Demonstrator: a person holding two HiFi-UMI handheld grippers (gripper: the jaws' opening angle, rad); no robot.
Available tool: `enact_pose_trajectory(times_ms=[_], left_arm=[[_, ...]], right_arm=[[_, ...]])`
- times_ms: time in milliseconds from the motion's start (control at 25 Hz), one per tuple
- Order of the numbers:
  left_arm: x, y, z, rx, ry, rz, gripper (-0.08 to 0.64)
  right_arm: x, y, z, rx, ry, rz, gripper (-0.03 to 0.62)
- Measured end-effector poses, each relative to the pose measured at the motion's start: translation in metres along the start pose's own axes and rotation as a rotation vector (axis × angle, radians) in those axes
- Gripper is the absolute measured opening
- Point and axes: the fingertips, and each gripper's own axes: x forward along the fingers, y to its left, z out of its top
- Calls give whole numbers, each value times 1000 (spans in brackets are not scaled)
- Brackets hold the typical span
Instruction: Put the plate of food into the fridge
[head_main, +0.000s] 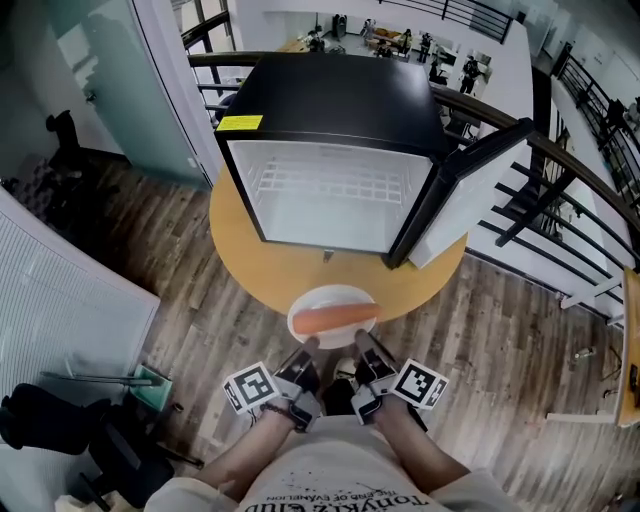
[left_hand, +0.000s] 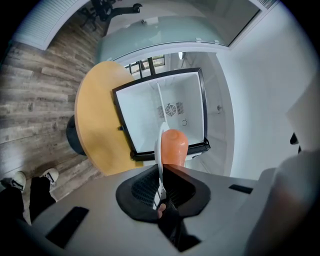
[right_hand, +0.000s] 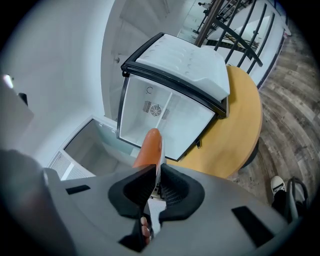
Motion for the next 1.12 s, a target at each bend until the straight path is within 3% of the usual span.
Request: enact_pose_trajectory(times_ms=[480, 600, 840, 1000, 1120], left_arm=[[56, -27, 32, -37, -85, -65, 40], [65, -26, 38, -23, -95, -51, 40], [73, -26, 47, -25, -80, -47, 38], [71, -16, 60, -15, -47, 14, 40], [76, -23, 69, -10, -11, -20, 38]], right_arm=[[46, 4, 53, -34, 62, 59, 46], [54, 5, 64, -46, 71, 72, 46], [61, 0, 70, -51, 66, 36, 45], [71, 4, 69, -27, 36, 23, 46], [76, 9, 69, -11, 3, 26, 45]])
